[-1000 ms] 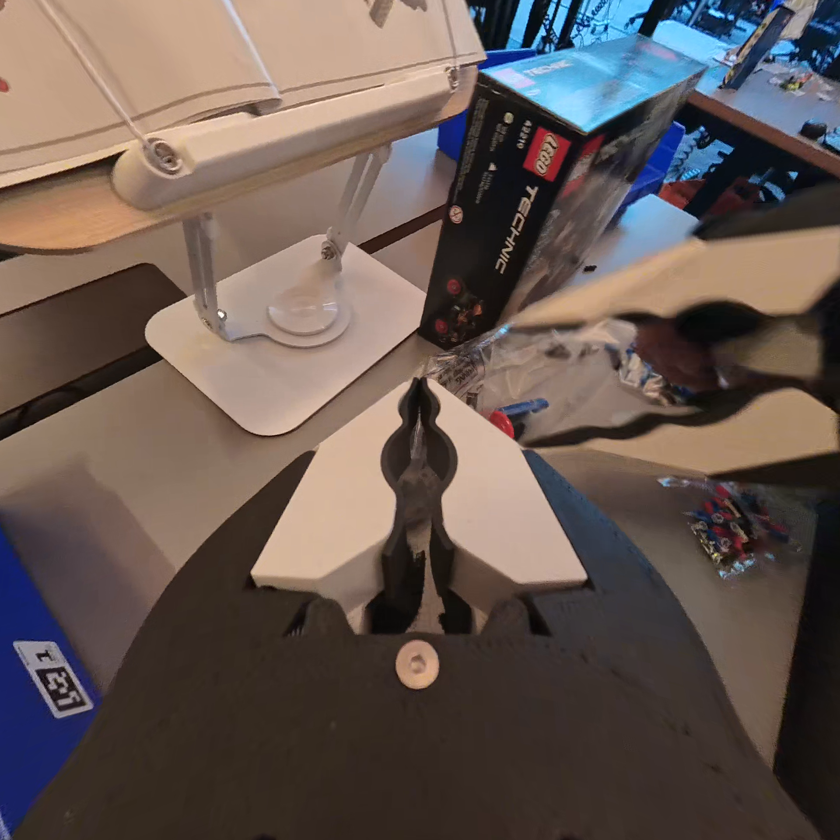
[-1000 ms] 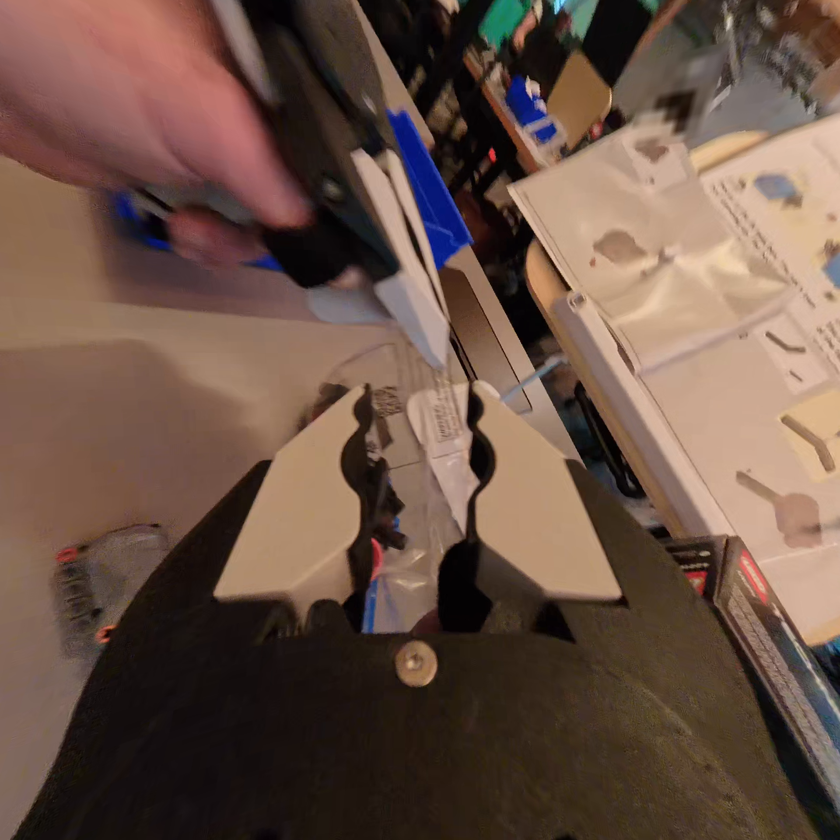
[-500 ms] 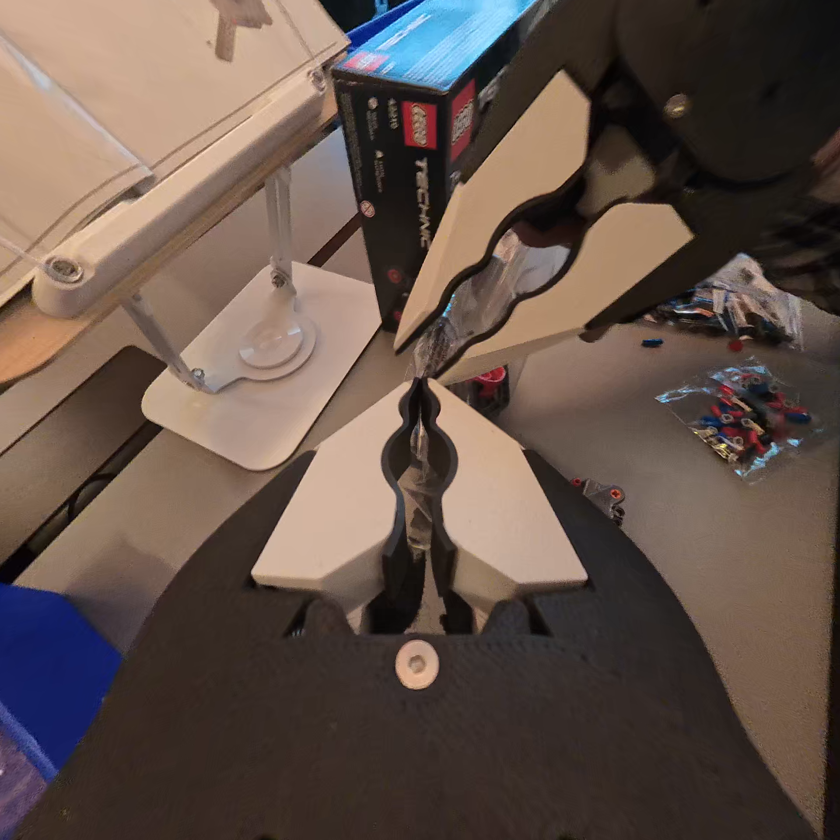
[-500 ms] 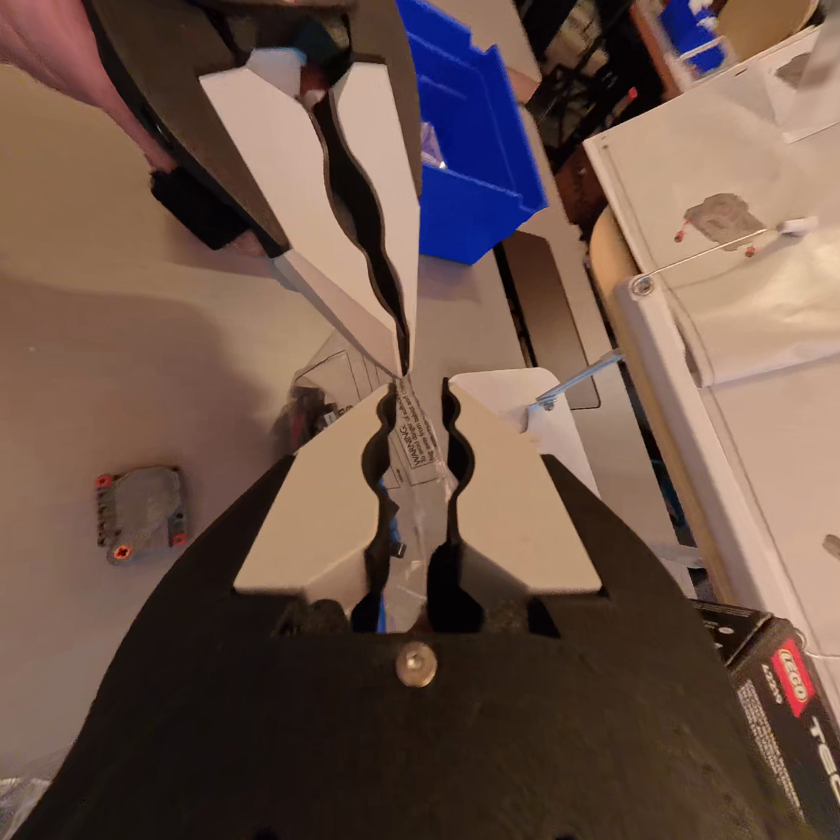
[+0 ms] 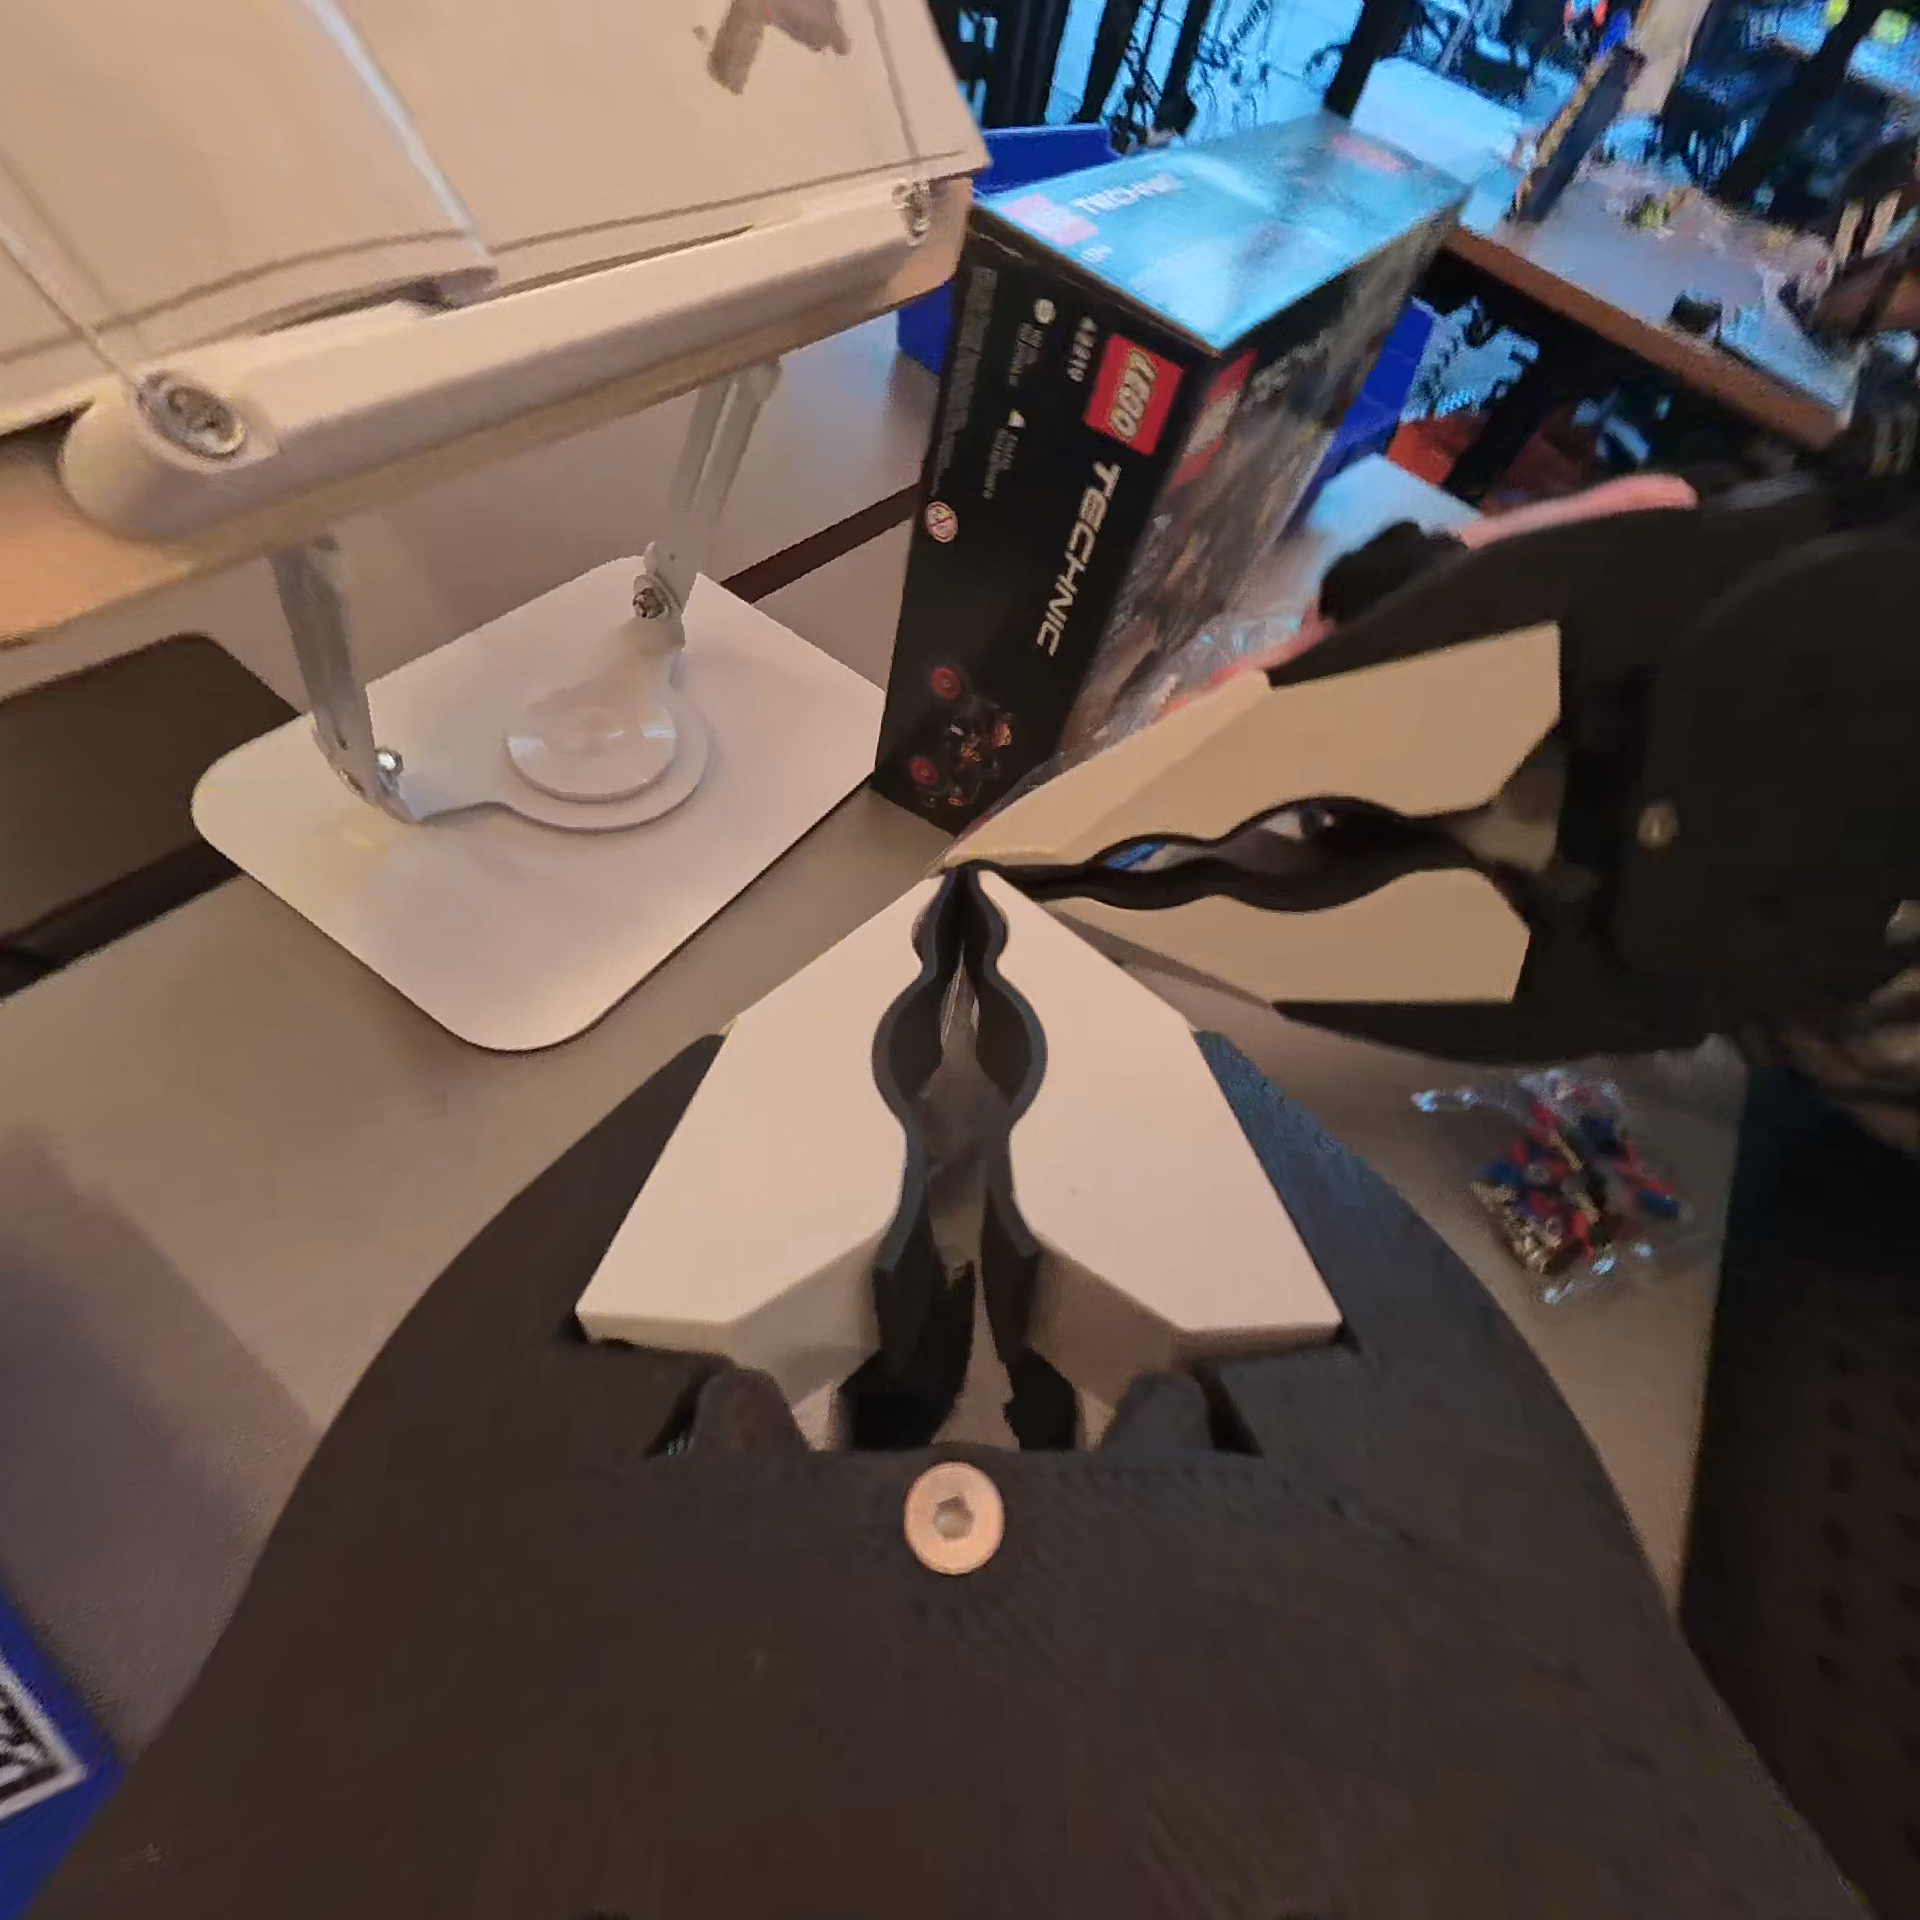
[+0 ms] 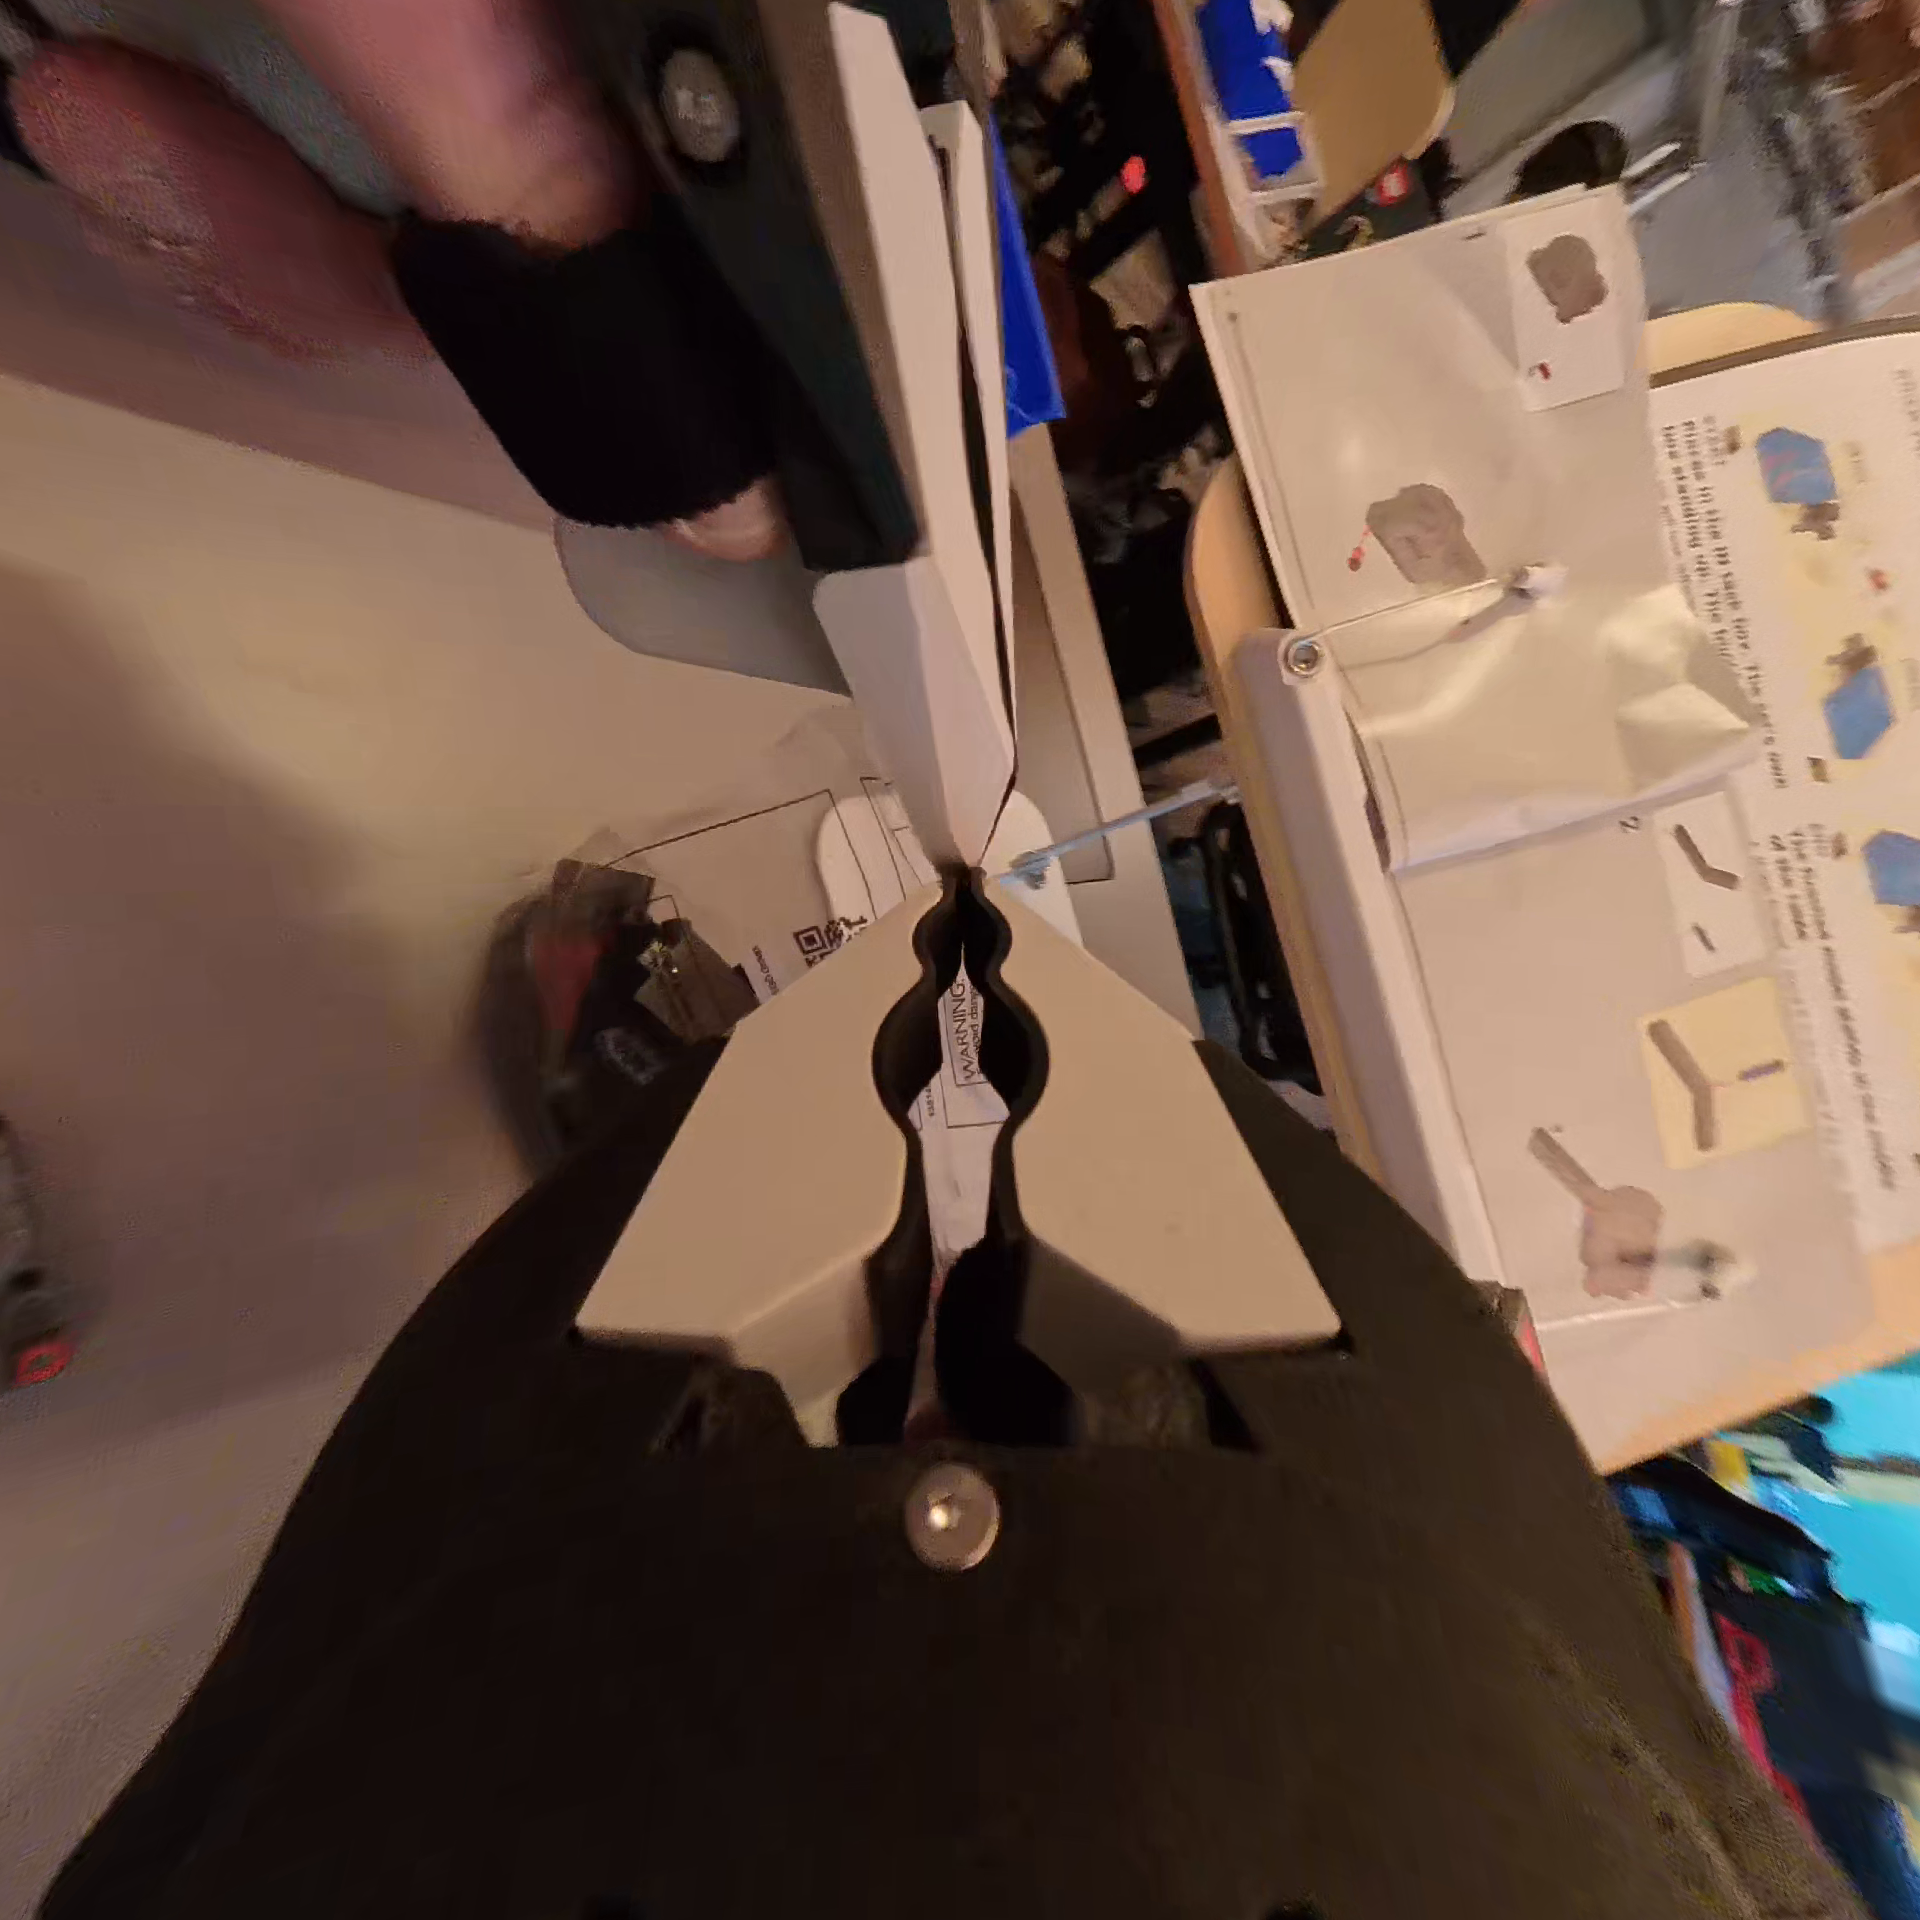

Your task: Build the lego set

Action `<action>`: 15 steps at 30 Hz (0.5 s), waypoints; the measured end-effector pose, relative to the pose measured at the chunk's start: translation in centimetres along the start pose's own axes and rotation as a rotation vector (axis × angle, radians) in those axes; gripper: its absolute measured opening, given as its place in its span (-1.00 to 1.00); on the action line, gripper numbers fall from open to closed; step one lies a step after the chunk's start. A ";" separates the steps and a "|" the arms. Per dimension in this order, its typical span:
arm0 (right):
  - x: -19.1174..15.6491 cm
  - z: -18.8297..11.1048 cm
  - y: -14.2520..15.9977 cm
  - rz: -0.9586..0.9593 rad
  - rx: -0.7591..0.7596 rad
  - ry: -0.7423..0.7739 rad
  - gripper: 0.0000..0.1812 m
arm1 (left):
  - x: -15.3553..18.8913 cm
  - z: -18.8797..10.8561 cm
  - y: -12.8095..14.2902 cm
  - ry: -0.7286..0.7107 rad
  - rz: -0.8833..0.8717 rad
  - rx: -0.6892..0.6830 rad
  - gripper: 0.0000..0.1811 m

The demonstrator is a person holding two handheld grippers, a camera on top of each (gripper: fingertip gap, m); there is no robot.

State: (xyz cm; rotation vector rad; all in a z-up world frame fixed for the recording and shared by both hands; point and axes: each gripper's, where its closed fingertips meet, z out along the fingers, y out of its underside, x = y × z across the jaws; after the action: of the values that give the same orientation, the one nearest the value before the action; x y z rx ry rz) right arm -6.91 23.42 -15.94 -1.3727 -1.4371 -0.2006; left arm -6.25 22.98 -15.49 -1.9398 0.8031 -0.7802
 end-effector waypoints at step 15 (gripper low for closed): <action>-4.4 3.7 4.1 -0.107 -0.169 0.089 -1.00 | -4.8 5.6 4.8 -0.174 -0.386 0.042 -1.00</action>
State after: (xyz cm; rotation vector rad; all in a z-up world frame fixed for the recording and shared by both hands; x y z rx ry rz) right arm -6.82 24.73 -22.88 -1.4052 -1.4463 -0.4563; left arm -5.84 27.38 -23.12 -2.1194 0.3071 -0.8298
